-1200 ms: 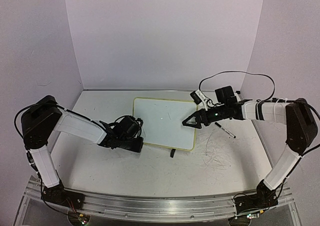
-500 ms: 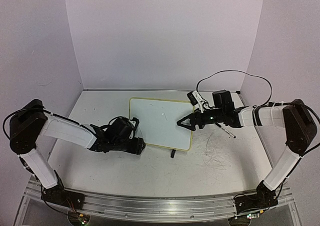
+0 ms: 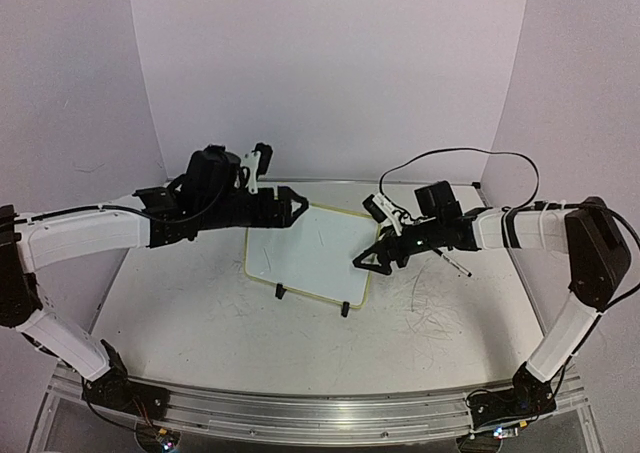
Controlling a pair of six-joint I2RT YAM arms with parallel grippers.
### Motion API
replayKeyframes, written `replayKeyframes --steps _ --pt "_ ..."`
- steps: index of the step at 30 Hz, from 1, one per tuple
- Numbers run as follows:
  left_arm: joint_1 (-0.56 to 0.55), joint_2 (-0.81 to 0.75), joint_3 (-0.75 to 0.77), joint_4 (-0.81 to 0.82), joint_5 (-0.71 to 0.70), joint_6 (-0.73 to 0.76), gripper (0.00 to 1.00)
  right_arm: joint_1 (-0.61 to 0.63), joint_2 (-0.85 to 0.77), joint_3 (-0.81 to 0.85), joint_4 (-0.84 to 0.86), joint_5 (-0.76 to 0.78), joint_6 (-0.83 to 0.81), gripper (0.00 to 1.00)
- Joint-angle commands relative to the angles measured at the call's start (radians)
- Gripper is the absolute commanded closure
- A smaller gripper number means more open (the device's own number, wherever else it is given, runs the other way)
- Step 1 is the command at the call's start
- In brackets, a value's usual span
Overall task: Write a sentence on the whiteboard
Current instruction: Adjust the whiteboard at the center of the board.
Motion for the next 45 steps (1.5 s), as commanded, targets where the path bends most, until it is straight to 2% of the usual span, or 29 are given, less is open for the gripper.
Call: replayKeyframes --steps 1,6,9,13,15,18,22,27,30,34,37,45 --pt "-0.002 0.075 0.192 0.072 0.080 0.033 0.12 0.011 -0.057 0.033 0.090 -0.065 -0.001 0.09" --pt "-0.002 0.230 0.388 0.080 0.176 -0.001 0.16 0.011 -0.091 -0.004 0.127 -0.055 0.019 0.09" --pt "-0.002 0.263 0.414 0.080 0.184 -0.006 0.18 0.010 -0.135 -0.026 0.152 0.022 0.061 0.09" --pt "-0.001 0.182 0.342 0.068 0.083 0.040 0.16 -0.002 -0.191 -0.051 0.143 0.178 0.180 0.08" --pt "0.002 0.127 0.297 0.043 0.028 0.062 0.15 -0.004 -0.224 -0.072 0.130 0.246 0.290 0.08" --pt "0.007 0.038 0.182 -0.006 -0.059 0.066 0.13 -0.003 -0.276 -0.145 0.140 0.280 0.452 0.10" --pt "0.010 -0.027 0.003 -0.044 -0.076 0.016 0.13 0.024 -0.351 -0.213 0.132 0.355 0.613 0.15" --pt "0.010 -0.021 -0.203 -0.047 -0.055 -0.073 0.16 0.043 -0.468 -0.220 -0.021 0.518 0.607 0.13" --pt "0.007 0.041 -0.254 -0.022 -0.048 -0.084 0.24 0.042 -0.498 -0.203 -0.102 0.615 0.569 0.08" --pt "0.006 0.150 -0.243 0.052 -0.017 -0.057 0.32 0.043 -0.521 -0.193 -0.131 0.666 0.550 0.06" --pt "0.004 0.211 -0.225 0.126 0.007 -0.043 0.32 0.042 -0.539 -0.189 -0.130 0.631 0.544 0.06" --pt "-0.025 0.372 -0.112 0.143 0.044 -0.019 0.36 0.042 -0.588 -0.211 -0.134 0.643 0.551 0.06"
